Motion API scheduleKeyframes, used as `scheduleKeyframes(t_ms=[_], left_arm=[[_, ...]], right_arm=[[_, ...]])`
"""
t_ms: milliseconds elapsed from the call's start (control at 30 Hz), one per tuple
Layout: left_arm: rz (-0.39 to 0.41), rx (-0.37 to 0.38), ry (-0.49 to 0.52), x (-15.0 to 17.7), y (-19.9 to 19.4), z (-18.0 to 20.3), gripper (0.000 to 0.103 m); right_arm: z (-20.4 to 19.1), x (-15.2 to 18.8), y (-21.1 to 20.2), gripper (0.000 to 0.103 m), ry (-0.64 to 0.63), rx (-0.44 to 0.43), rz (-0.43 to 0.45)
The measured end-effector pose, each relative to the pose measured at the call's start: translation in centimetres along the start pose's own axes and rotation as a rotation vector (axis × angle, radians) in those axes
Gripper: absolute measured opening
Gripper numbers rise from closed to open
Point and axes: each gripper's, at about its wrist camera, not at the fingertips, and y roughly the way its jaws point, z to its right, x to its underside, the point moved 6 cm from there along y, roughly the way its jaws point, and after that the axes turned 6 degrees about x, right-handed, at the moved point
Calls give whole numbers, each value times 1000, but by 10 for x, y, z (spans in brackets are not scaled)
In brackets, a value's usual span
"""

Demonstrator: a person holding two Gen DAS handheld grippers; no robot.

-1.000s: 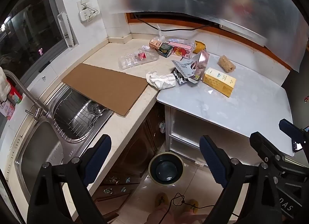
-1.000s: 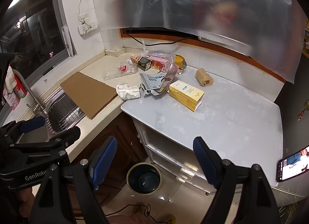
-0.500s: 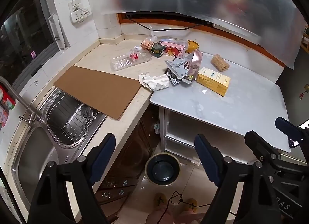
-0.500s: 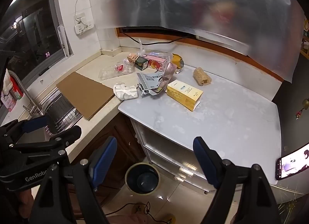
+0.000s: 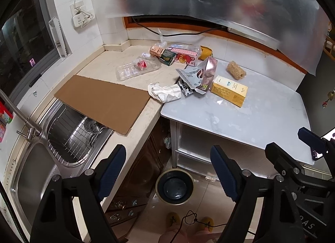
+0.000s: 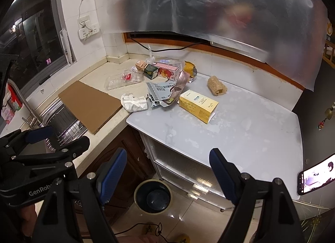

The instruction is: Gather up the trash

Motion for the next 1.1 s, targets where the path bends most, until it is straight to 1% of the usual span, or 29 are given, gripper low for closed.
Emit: scheduleKeyframes(t_ms=[200, 700, 1100], left_arm=[[14, 5, 17, -5, 0, -3, 81], [4, 37, 44, -14, 7, -9, 81], [2, 48, 49, -16, 10, -10, 81]], right_arm=[[-2, -3, 0, 82, 14, 7, 6], [-5, -7, 3, 82, 43, 32, 3], [-4, -8, 4, 82, 42, 30, 4]])
